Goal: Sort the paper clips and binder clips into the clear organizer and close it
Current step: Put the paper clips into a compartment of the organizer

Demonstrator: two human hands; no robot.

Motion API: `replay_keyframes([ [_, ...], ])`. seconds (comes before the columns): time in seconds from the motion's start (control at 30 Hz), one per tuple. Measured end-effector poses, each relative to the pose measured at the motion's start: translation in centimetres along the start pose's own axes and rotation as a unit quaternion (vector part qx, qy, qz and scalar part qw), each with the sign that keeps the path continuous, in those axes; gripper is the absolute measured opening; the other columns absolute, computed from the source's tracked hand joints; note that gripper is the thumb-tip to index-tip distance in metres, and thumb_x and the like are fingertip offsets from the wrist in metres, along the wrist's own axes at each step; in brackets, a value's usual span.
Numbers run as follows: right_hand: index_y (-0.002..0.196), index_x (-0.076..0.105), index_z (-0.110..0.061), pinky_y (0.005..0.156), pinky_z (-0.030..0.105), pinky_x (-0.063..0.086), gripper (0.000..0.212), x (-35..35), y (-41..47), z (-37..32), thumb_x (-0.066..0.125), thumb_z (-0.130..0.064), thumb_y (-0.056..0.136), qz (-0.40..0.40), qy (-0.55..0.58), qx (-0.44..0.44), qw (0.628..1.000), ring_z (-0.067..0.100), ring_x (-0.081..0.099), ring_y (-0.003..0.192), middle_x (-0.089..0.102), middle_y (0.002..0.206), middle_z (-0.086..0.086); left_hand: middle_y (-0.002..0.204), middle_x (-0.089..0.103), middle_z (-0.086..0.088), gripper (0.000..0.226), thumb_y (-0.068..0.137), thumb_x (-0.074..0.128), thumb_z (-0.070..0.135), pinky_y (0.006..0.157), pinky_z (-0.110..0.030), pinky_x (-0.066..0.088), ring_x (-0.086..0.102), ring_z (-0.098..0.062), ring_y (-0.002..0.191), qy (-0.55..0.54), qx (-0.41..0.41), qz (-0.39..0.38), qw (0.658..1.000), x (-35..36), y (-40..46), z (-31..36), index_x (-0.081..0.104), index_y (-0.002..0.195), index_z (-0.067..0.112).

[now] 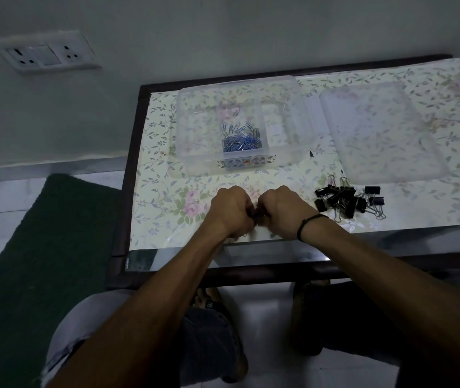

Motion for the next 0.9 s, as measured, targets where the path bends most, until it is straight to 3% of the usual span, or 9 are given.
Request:
replay_keyframes([
  [0.1, 0.098, 0.071, -0.005, 0.068, 0.033, 0.048, 0.019, -0.6, 0.0, 0.1, 0.063, -0.02, 0.09, 0.005, 0.022, -0.002, 1.0, 0.034, 0.064, 0.093, 0.07, 0.099, 0.019, 0.077, 0.077, -0.006, 0.004, 0.078, 0.079, 0.012, 0.068, -0.026, 0.055, 0.068, -0.016, 0.072, -0.061, -0.006, -0.006, 0.998, -0.5, 0.0, -0.4, 0.081, 0.079, 0.016],
  [0.17, 0.093, 0.074, -0.006, 0.073, 0.038, 0.053, 0.022, -1.6, -0.2, -0.2, 0.064, -0.025, 0.09, 0.013, 0.042, -0.01, 0.999, 0.034, 0.064, 0.09, 0.072, 0.092, 0.018, 0.07, 0.074, -0.004, 0.013, 0.077, 0.077, 0.007, 0.064, -0.024, 0.054, 0.07, -0.019, 0.069, -0.103, -0.015, -0.004, 0.995, -1.2, -0.2, -0.7, 0.077, 0.071, 0.018],
  [0.3, 0.088, 0.076, -0.01, 0.076, 0.035, 0.055, 0.014, -5.2, -0.6, -0.7, 0.071, -0.023, 0.086, 0.053, 0.083, -0.019, 0.995, 0.027, 0.069, 0.084, 0.076, 0.087, 0.012, 0.07, 0.076, -0.009, 0.017, 0.077, 0.079, 0.002, 0.077, -0.041, 0.064, 0.075, -0.021, 0.068, -0.235, -0.038, 0.017, 0.971, -3.4, -0.3, -1.0, 0.076, 0.07, 0.018],
  [0.43, 0.087, 0.076, -0.013, 0.081, 0.035, 0.057, 0.012, -9.5, 0.4, -1.5, 0.073, -0.024, 0.085, 0.093, 0.095, -0.024, 0.991, 0.021, 0.072, 0.081, 0.077, 0.084, 0.007, 0.073, 0.076, -0.012, 0.016, 0.077, 0.081, 0.0, 0.078, -0.046, 0.064, 0.074, -0.022, 0.069, -0.291, -0.03, 0.057, 0.955, -7.2, 0.9, -0.2, 0.075, 0.073, 0.014],
  [0.6, 0.088, 0.078, -0.011, 0.08, 0.035, 0.06, 0.015, -14.0, 3.7, -1.6, 0.074, -0.026, 0.085, 0.119, 0.097, -0.017, 0.988, 0.022, 0.073, 0.078, 0.077, 0.082, 0.01, 0.076, 0.077, -0.011, 0.008, 0.074, 0.084, 0.004, 0.075, -0.042, 0.065, 0.077, -0.023, 0.073, -0.278, -0.033, 0.102, 0.955, -11.8, 4.0, 1.2, 0.078, 0.074, 0.01],
  [0.77, 0.081, 0.077, -0.009, 0.077, 0.03, 0.06, 0.019, -14.4, 7.2, -0.5, 0.075, -0.027, 0.083, 0.14, 0.144, 0.021, 0.98, 0.022, 0.073, 0.077, 0.076, 0.079, 0.013, 0.082, 0.077, -0.012, 0.011, 0.074, 0.083, 0.009, 0.074, -0.04, 0.064, 0.077, -0.027, 0.076, -0.257, -0.09, 0.147, 0.951, -12.7, 7.7, 0.2, 0.079, 0.083, 0.007],
  [0.83, 0.09, 0.079, -0.007, 0.079, 0.03, 0.059, 0.021, -13.8, 8.0, -0.2, 0.077, -0.026, 0.081, 0.151, 0.139, 0.034, 0.978, 0.023, 0.072, 0.082, 0.076, 0.086, 0.014, 0.089, 0.076, -0.012, 0.018, 0.079, 0.078, 0.013, 0.066, -0.031, 0.061, 0.075, -0.026, 0.08, -0.21, -0.1, 0.167, 0.958, -12.5, 7.8, 0.4, 0.076, 0.095, 0.005],
  [0.9, 0.1, 0.078, -0.007, 0.083, 0.029, 0.058, 0.029, -13.2, 8.3, -0.1, 0.08, -0.026, 0.079, 0.154, 0.121, 0.036, 0.98, 0.023, 0.071, 0.088, 0.076, 0.094, 0.013, 0.094, 0.074, -0.016, 0.02, 0.083, 0.073, 0.012, 0.061, -0.033, 0.056, 0.074, -0.029, 0.086, -0.167, -0.087, 0.17, 0.967, -12.3, 7.6, 1.1, 0.074, 0.1, 0.0],
])
Point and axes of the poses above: each hand's wrist, its own y-axis towards the middle knuckle, its own x-axis out of the palm, z = x × y, the point moved 9 cm from there along y, towards the middle knuckle
